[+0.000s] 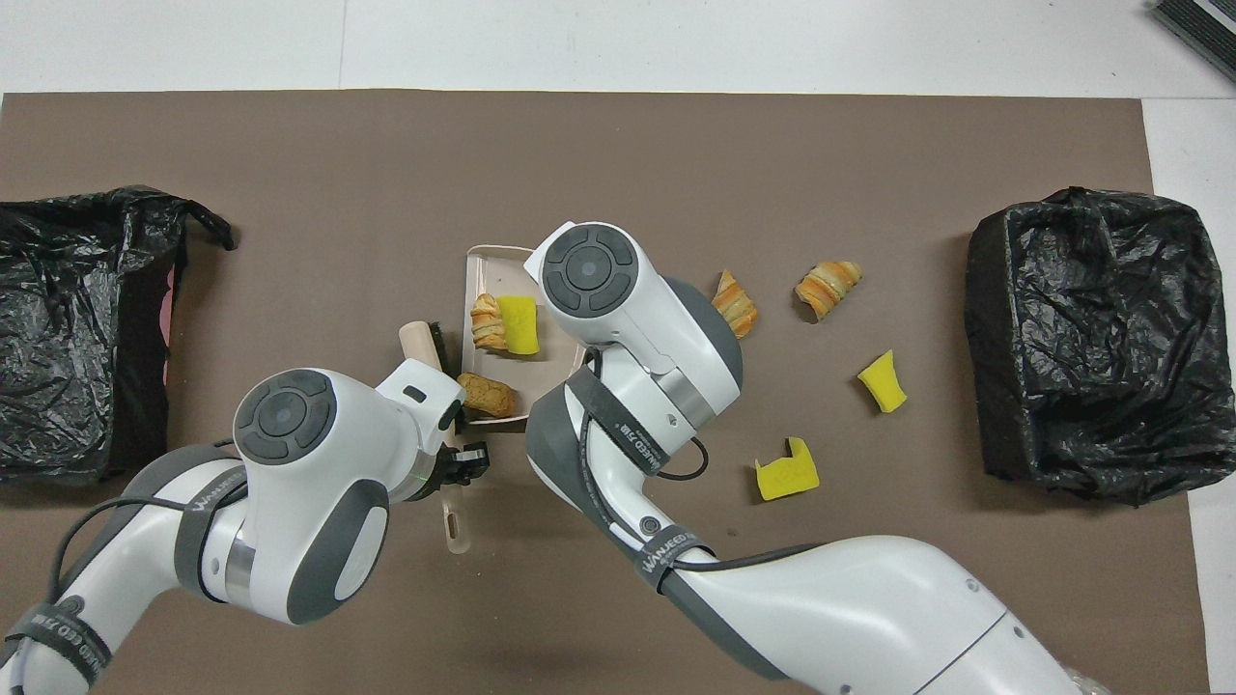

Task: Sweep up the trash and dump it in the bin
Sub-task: 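Sweep the potato and sponge into the dustpan with the left gripper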

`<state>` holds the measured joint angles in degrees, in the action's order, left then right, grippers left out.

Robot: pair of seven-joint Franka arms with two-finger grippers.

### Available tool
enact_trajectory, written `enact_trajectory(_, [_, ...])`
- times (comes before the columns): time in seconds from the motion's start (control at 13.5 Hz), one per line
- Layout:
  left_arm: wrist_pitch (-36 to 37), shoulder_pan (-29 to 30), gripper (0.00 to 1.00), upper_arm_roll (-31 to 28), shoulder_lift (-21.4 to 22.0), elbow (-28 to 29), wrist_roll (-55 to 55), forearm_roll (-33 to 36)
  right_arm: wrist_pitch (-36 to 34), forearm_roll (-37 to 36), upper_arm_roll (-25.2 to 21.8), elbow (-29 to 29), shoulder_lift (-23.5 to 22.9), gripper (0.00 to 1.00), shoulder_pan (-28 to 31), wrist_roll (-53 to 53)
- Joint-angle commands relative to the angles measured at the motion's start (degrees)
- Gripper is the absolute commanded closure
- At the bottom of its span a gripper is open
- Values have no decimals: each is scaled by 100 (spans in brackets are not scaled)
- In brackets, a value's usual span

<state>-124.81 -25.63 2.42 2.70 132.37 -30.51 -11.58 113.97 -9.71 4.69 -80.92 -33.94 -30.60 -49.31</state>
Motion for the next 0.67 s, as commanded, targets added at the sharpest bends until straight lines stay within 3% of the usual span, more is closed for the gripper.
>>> enact_trajectory(0.0, [-149, -118, 100, -93, -199, -307, -34, -160, 73, -49, 32, -55, 27, 100, 62, -96])
enact_trajectory(0.22, [280, -31, 100, -119, -122, -493, 185, -82, 20, -5, 32, -99, 54, 100, 98, -131])
enact_trajectory(0.45, [1534, 250, 100, -128, -16, -1071, 300, 460, 81, 4, 32, -213, 176, 100, 229, -140])
enact_trajectory(0.59, [1828, 391, 100, -145, 203, -1204, 379, 603, 90, 22, 40, -222, 229, 100, 273, -140])
